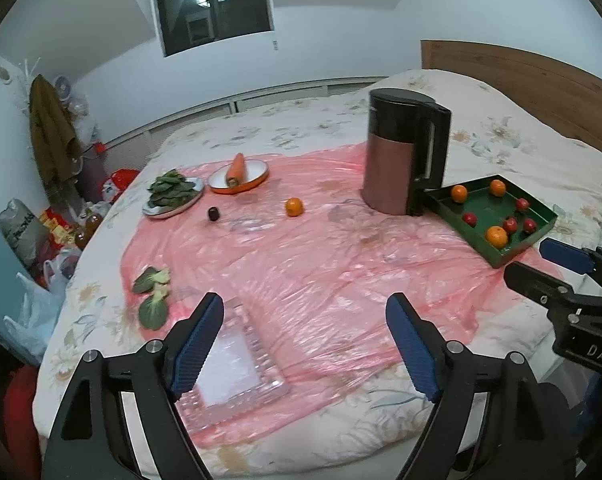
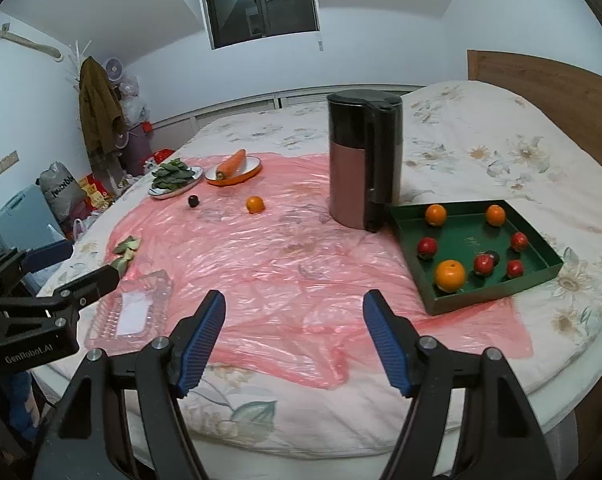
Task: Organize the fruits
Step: 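Move both tools back from the tray toward the fruit on the pink sheet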
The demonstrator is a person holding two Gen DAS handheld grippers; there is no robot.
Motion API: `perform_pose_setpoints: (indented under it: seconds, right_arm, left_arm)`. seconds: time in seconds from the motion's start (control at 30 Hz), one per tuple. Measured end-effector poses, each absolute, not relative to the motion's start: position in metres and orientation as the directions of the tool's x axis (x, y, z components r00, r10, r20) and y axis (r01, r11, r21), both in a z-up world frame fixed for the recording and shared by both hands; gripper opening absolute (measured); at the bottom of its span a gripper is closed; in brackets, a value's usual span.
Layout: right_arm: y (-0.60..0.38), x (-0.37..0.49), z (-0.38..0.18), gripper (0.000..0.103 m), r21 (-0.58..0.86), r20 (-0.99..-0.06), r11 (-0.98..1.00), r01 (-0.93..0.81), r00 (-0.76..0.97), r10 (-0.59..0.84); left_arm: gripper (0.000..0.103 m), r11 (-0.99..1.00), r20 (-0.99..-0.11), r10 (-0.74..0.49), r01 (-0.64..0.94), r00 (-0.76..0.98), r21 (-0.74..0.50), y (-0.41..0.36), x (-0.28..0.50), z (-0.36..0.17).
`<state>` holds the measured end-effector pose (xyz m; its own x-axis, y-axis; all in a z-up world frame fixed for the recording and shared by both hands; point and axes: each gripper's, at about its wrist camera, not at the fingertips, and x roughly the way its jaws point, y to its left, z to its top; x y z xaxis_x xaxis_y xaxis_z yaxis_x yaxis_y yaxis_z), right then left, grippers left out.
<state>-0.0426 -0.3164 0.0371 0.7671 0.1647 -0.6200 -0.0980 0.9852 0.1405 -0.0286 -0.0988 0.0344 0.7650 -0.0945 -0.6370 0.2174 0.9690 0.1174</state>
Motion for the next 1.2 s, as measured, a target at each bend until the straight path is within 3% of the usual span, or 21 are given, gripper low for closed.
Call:
perform_pose_setpoints:
  seconds: [0.53, 0.87, 1.2]
  right_arm:
    - [-0.287, -0.013, 0.026, 0.103, 0.165, -0.629, 0.974, -0.152, 0.745, 0.223]
    - [-0.265, 0.042, 0.004, 0.103, 0.161, -0.662, 0.968, -0.193, 0.706, 0.251]
    - [-0.243, 0.121, -0.008, 0.103, 0.191, -0.671, 0.948, -0.254, 0.672, 0.315]
  left_arm:
    - [0.080, 0.992, -0.674, -0.015, 0.094, 0.738, 0.081, -0.025, 0.002, 0.010]
    - [0.080, 1.000, -0.728, 0.006, 0.016, 0.686, 0.023, 0.019, 0.054, -0.015]
    - [0.080, 0.999, -0.752, 0.001, 0.038, 0.659, 0.034, 0.037, 0.126, -0.014]
